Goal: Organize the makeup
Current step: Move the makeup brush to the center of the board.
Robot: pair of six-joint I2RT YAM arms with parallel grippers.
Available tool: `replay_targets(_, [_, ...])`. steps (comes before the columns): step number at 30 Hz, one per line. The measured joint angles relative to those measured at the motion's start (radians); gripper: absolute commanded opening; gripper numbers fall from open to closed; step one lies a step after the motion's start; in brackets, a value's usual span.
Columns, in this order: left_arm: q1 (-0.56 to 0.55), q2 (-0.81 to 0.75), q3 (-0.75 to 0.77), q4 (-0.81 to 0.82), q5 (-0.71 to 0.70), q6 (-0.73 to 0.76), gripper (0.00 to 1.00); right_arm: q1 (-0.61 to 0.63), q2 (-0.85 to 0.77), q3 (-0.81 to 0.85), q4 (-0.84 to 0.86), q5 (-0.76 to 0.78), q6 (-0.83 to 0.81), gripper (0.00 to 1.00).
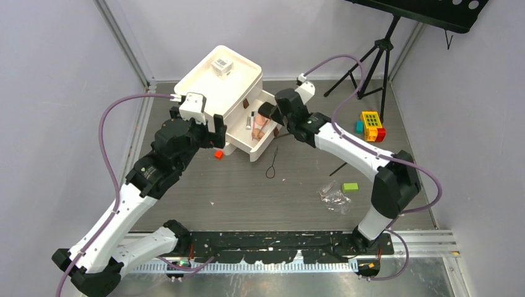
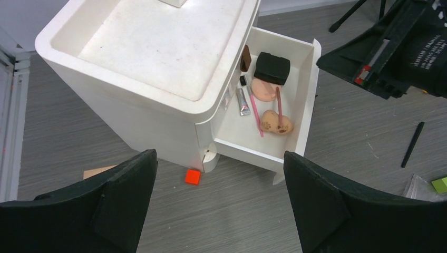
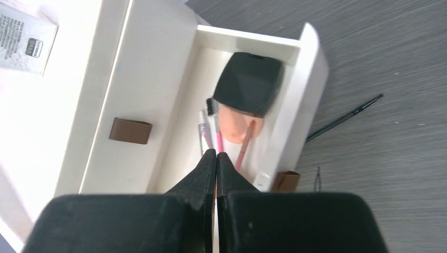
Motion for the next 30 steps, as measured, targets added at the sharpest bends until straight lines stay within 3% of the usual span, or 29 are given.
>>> replay_targets(6, [0.000,0.000,0.000,0.000,-0.005,0.000,0.92,0.009,0.039,0.004,0.019,0.009,0.019,0.07])
replay_targets(12, [0.000,0.000,0.000,0.000,-0.006,0.000,0.92,-0.014,-0.042,-0.169,-0.018,0.123,0.018,0.35])
replay_targets(16, [0.000,0.000,0.000,0.000,-0.007,0.000,0.92,-0.062,-0.130,-0.297,-0.112,0.213,0.034,0.45])
replay_targets(23, [0.000,0.000,0.000,0.000,-0.003,0.000,0.92,-0.278,-0.216,-0.511,-0.237,0.232,0.095,0.48])
replay_targets(30, [0.000,0.000,0.000,0.000,0.002,0.000,0.92,-0.299,-0.191,-0.562,-0.287,0.232,0.102,0.46])
